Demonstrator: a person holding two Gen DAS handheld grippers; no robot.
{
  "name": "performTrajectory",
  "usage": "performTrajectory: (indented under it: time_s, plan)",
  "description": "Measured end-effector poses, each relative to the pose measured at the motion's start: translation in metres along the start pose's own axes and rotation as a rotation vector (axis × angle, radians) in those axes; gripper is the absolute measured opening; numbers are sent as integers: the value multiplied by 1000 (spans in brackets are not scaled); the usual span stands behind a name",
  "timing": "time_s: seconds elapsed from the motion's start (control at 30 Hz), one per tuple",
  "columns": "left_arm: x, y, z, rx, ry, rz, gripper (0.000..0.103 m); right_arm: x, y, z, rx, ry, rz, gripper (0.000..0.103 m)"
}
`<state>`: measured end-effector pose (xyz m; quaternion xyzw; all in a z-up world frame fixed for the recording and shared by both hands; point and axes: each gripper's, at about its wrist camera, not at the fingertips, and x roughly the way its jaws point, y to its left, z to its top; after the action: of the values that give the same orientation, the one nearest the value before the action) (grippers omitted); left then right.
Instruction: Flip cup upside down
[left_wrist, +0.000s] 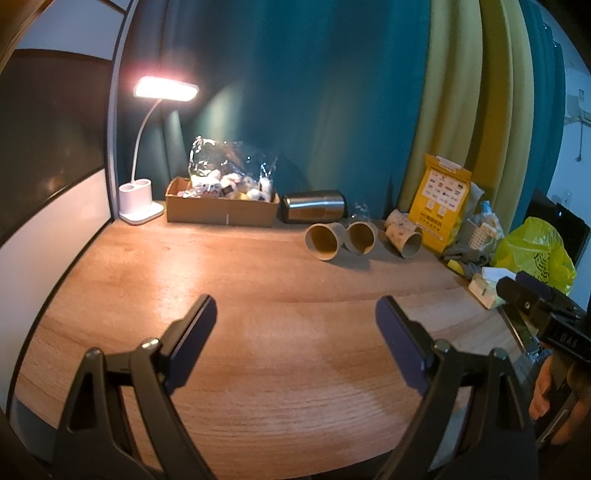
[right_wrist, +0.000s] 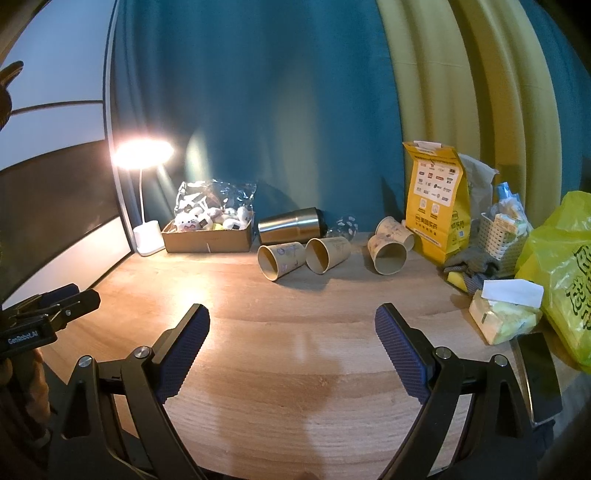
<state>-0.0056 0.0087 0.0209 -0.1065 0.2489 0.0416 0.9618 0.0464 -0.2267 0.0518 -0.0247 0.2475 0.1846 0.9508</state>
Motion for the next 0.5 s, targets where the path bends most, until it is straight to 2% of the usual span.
performTrajectory:
  time_s: [0.3,0.5]
  plan:
    - [2,0,1,3,3,6,89,2,0,1,0,-2,0,93]
    - [17,3,3,-2,34,15,89,15,-5,6,1,14,5,93]
